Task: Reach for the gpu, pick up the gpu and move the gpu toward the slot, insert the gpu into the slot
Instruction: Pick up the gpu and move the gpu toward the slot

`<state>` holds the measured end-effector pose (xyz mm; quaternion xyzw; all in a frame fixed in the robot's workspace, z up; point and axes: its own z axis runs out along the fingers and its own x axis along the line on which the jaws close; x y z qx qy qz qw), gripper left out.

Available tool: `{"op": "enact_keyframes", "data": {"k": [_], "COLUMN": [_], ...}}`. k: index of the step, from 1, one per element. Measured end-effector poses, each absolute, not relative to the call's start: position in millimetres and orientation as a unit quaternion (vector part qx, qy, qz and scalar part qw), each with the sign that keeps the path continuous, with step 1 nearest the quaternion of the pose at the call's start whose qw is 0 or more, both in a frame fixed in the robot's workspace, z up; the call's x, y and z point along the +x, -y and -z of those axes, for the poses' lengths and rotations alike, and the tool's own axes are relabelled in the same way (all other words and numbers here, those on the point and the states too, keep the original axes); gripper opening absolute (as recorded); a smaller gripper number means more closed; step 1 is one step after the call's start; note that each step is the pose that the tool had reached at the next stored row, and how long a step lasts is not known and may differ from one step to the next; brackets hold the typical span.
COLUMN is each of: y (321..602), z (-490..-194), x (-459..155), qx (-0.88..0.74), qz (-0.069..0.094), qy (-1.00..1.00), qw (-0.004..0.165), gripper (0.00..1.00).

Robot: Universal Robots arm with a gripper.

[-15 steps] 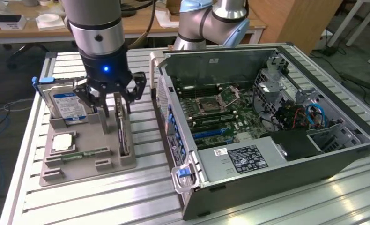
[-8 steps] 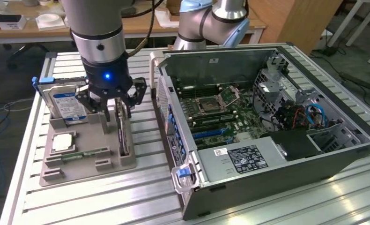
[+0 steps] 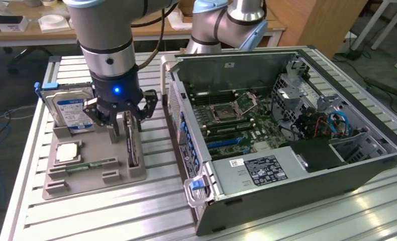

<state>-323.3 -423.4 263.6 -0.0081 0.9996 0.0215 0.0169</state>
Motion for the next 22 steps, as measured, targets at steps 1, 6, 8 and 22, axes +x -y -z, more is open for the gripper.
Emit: {"op": "enact_keyframes", "data": {"k": [1,6,8,22], "y": [423.5,424.0,424.1,426.5], "z": [-261.8,-252.6,-249.0,-233.5], "x": [-323.3,-323.3,-323.3,-323.9], "qx": [-0.008,-0.008,-0.008,0.025], "qz": [-0.021,-0.022,-0.021,-0.020], "qy": [-1.000,-1.000,-1.000,-0.999], "qw": [0.017,0.017,0.017,0.018], "gripper": [0.53,0.53,0.53,0.53]}}
